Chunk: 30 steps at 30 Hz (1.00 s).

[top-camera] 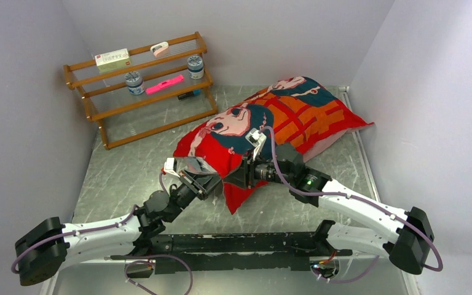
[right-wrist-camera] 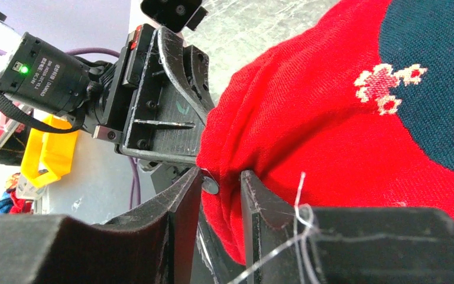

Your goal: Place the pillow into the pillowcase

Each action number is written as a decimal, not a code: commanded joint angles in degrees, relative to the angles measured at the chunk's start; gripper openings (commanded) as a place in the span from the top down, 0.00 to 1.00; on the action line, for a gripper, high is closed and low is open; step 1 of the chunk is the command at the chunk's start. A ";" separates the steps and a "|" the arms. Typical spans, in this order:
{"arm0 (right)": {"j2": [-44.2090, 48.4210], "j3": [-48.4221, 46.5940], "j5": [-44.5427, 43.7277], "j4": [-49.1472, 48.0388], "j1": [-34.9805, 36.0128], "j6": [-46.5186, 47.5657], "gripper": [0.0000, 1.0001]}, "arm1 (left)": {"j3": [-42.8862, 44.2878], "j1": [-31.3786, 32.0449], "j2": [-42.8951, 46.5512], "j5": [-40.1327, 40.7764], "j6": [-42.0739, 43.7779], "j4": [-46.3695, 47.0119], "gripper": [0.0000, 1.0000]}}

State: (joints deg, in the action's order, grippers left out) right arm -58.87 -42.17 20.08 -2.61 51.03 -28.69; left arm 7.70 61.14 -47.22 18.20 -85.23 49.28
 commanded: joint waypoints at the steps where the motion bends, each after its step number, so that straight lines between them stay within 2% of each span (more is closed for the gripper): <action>1: 0.25 -0.25 -2.88 0.51 -0.36 1.22 0.67 | 1.92 -0.23 1.47 -1.31 -1.56 7.91 0.95; 4: 0.25 0.43 -2.71 -0.28 -0.31 1.06 0.69 | 1.77 -0.24 1.86 -1.08 -1.65 7.72 0.95; 9: 0.50 1.21 -3.20 -1.30 -0.31 0.88 0.81 | 1.07 -0.30 1.30 -1.29 -2.89 9.69 0.95; 22: 2.38 4.06 -5.90 -5.47 -0.31 0.16 0.75 | -0.61 -0.27 -2.32 -2.65 -8.14 17.59 0.95; 30: 3.12 3.90 -6.30 -5.26 -0.31 0.10 0.76 | 0.69 -0.32 -1.46 -3.43 -8.58 15.84 0.95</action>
State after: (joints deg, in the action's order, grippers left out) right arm -56.21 -38.44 15.51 -5.67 51.03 -28.75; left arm 6.00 60.62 -50.22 17.74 -91.61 56.18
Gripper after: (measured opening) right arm 0.244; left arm 0.057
